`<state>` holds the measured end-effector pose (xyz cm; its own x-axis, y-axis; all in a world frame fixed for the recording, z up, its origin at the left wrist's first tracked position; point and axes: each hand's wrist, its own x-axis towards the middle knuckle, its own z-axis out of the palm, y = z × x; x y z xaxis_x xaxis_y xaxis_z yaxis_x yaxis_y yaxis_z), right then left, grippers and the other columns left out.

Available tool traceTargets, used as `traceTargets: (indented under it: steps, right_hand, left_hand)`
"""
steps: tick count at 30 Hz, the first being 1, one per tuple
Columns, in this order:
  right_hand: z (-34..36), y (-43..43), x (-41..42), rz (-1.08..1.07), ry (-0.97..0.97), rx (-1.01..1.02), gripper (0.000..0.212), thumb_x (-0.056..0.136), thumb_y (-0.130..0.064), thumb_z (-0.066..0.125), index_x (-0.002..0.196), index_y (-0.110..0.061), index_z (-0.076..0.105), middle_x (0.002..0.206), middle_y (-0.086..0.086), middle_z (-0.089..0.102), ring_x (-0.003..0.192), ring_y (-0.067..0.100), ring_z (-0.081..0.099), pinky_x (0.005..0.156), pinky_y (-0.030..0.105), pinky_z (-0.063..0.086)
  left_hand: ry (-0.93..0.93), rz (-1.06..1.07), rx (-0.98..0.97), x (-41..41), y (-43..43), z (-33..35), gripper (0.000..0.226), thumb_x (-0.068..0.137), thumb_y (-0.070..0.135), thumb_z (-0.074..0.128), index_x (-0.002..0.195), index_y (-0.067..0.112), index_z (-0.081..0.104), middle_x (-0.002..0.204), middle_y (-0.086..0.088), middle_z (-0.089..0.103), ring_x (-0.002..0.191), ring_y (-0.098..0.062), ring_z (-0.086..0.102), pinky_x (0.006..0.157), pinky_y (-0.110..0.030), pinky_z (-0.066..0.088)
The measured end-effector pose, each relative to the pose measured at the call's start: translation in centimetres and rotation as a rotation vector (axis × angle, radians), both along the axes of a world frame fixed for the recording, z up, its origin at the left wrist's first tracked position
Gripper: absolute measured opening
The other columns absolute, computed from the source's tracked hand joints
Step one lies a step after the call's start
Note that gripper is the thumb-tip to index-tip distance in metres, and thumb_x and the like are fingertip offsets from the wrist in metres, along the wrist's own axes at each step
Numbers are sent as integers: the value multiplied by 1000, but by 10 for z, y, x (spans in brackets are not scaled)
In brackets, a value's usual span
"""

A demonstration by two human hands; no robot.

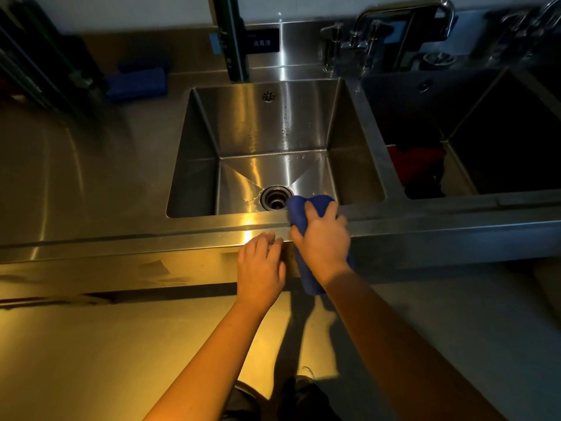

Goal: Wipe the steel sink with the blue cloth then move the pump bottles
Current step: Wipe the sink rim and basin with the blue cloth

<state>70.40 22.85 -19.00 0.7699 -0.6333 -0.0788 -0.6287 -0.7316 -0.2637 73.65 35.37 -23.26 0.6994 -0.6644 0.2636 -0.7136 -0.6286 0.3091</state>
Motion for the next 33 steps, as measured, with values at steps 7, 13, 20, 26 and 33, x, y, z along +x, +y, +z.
traceTargets:
  steps: [7,13,20,26,33]
  right_hand:
    - [2,-30,-20,-3,-17,27,54,87,-39,50,136,-25,32,132,18,32,111,37,42,80,41,44]
    - [2,-93,-60,-187,-63,17,54,85,-35,56,135,-25,38,133,22,33,111,45,42,86,48,43]
    - [2,-123,-75,-307,-66,16,52,84,-30,58,133,-25,40,134,24,33,110,49,41,88,52,42]
    - [2,-121,-74,-295,-110,10,53,81,-24,60,132,-22,45,129,28,38,105,49,46,85,48,42]
    - [14,-123,-76,-239,-122,69,44,81,-15,59,124,-14,52,117,22,45,100,43,49,84,43,41]
  left_hand:
    - [13,39,27,-3,-3,1,46,62,4,78,105,2,64,105,-19,63,97,-36,57,81,-46,46]
    - [46,75,3,-5,-5,-3,43,62,2,77,104,4,66,105,-17,63,96,-35,58,82,-45,46]
    - [79,100,-19,-7,-7,-2,40,64,1,75,103,3,66,105,-18,63,96,-35,57,81,-45,45]
    - [93,126,-8,-7,-10,1,25,73,8,66,98,4,67,101,-16,63,93,-33,57,80,-45,45]
    - [61,53,-99,4,-22,18,33,80,23,42,93,5,67,97,-15,61,94,-30,53,83,-46,41]
